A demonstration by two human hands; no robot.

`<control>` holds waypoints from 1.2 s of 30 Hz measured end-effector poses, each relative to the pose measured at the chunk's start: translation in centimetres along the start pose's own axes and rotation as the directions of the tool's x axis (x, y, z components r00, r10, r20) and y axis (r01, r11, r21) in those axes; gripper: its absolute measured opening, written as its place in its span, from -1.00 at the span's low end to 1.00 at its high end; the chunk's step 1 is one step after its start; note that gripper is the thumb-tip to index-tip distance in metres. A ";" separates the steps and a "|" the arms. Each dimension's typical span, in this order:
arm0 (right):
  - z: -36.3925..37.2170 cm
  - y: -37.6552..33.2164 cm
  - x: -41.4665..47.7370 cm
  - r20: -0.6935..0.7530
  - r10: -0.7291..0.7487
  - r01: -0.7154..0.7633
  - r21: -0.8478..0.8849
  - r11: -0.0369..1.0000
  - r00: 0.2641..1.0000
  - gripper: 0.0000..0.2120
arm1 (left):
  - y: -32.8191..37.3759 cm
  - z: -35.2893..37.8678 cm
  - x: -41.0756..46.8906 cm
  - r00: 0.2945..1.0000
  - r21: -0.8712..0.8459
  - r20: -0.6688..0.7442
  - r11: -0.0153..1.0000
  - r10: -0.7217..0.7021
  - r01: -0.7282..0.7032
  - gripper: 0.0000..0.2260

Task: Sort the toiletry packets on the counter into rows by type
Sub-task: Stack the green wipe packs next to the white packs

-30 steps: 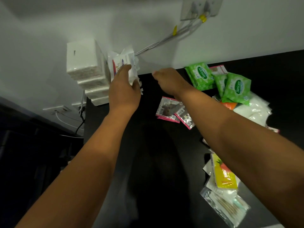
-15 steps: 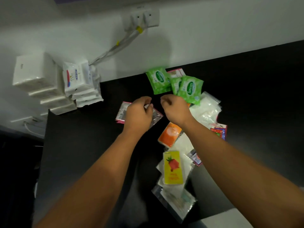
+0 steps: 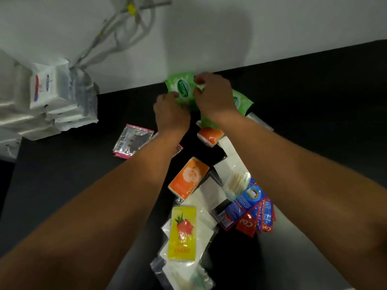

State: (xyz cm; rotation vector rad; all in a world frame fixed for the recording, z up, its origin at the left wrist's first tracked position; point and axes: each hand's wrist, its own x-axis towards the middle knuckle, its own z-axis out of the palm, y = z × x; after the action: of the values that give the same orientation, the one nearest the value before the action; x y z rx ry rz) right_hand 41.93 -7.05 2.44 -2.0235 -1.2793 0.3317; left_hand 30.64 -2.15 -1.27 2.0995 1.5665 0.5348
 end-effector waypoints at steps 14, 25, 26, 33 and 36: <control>4.3 1.6 4.8 0.219 0.099 -0.029 -0.304 0.952 0.971 -0.70 | -1.5 0.9 4.4 0.971 -0.373 0.065 0.897 -0.229 0.237 -0.85; 9.3 -3.0 3.1 0.052 -0.105 0.095 0.169 0.981 0.993 -0.75 | -6.7 -3.5 3.2 0.958 -0.510 -0.212 0.858 -0.192 0.059 -0.70; 10.3 -3.6 3.2 0.062 -0.119 0.106 0.177 0.978 0.991 -0.72 | -7.7 -3.7 3.0 0.942 -0.505 -0.253 0.861 -0.219 0.065 -0.72; 16.5 -6.2 3.0 0.223 -0.154 0.129 0.122 0.984 0.963 -0.59 | -13.6 -5.3 2.6 0.940 -0.237 -0.272 0.961 -0.205 0.140 -0.69; 17.5 -6.8 3.0 0.186 -0.191 0.176 0.093 0.980 0.964 -0.61 | -14.8 -5.7 2.7 0.975 -0.049 -0.208 0.996 -0.079 0.070 -0.68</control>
State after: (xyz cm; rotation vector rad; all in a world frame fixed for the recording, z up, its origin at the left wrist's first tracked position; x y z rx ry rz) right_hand 29.02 4.79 -5.04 -1.8277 -1.5387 0.4919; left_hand 16.64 4.82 -4.99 1.9979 1.7267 0.7773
